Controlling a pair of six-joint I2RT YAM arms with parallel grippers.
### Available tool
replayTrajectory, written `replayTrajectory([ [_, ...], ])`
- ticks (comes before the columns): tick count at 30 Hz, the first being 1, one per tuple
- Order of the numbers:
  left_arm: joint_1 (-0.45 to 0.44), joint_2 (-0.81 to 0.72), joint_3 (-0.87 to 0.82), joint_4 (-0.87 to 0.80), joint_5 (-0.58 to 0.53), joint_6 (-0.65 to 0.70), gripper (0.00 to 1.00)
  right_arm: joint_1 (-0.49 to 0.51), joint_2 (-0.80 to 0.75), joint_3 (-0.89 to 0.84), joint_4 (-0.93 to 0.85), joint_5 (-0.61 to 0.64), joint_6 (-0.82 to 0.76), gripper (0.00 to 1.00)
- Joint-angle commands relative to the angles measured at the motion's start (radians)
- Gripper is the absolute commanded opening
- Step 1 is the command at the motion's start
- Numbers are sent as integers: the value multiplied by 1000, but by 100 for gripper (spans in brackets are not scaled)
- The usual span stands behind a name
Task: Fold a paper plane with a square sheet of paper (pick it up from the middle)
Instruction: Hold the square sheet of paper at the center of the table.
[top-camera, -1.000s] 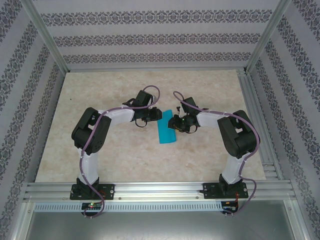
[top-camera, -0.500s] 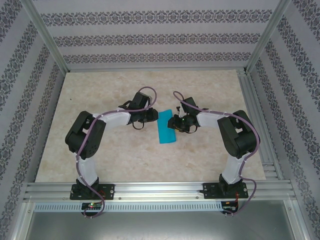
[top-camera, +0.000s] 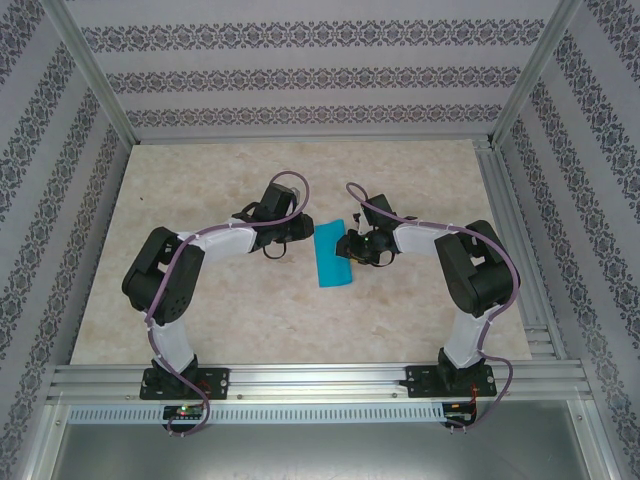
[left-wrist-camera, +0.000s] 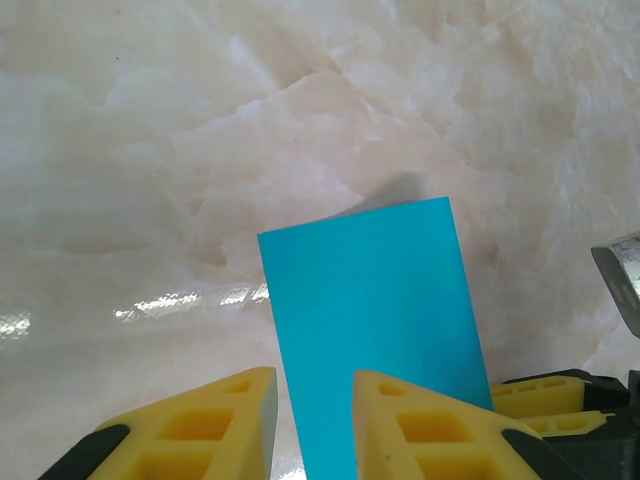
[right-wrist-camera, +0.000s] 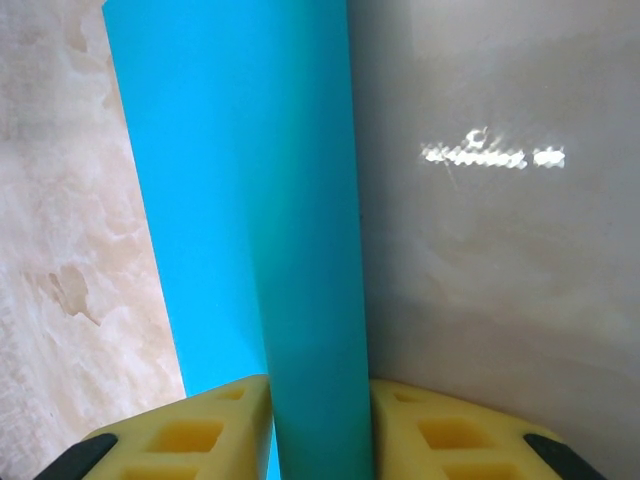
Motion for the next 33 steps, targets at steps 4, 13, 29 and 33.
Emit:
replayTrajectory([
  [4,-11,27,0,55,48,-18,27,-1,89,-29,-69,152,-22,35],
  [13,-20,76,27,54,124,-6,26,10,103,-26,-78,167,-18,38],
  [29,-45,138,87,15,158,15,23,8,100,-32,-89,160,-42,33],
  [33,-48,152,96,6,162,18,22,8,103,-31,-85,158,-40,33],
])
